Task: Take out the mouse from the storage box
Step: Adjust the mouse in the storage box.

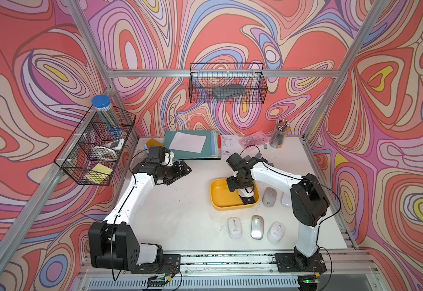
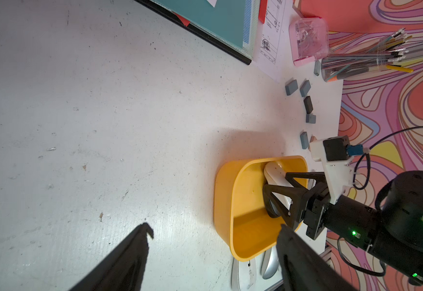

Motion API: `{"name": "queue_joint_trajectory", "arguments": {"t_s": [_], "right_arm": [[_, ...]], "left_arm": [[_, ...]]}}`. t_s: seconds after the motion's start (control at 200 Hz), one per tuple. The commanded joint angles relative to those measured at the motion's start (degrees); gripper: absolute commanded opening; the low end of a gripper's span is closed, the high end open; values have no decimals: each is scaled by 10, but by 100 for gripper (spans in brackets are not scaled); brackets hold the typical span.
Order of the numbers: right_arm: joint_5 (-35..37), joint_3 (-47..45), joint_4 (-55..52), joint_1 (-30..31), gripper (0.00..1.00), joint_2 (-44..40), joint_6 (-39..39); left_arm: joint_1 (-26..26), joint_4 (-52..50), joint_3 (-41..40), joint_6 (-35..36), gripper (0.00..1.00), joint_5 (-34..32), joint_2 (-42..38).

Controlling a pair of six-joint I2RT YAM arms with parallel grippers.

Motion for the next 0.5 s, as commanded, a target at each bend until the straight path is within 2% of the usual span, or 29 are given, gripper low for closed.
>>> {"name": "queue_joint_trajectory", "arguments": {"t_s": [0.0, 0.22, 0.3, 0.406, 0.496], "right_arm": [[-91, 24, 14, 25, 77, 18, 23], [-131, 48, 30, 35, 76, 47, 39], [-98, 50, 28, 36, 76, 21, 34], [-21, 54, 8, 35, 80, -17, 2], [41, 63, -30, 26, 82, -18, -24]], "left_arm": [[-3, -3, -1, 6, 83, 2, 3], [-4, -4, -1, 8, 83, 3, 2], [-4, -4, 0, 7, 83, 3, 1], [-4, -4, 1, 8, 83, 6, 2], [-4, -3, 1, 7, 83, 5, 0]]}}
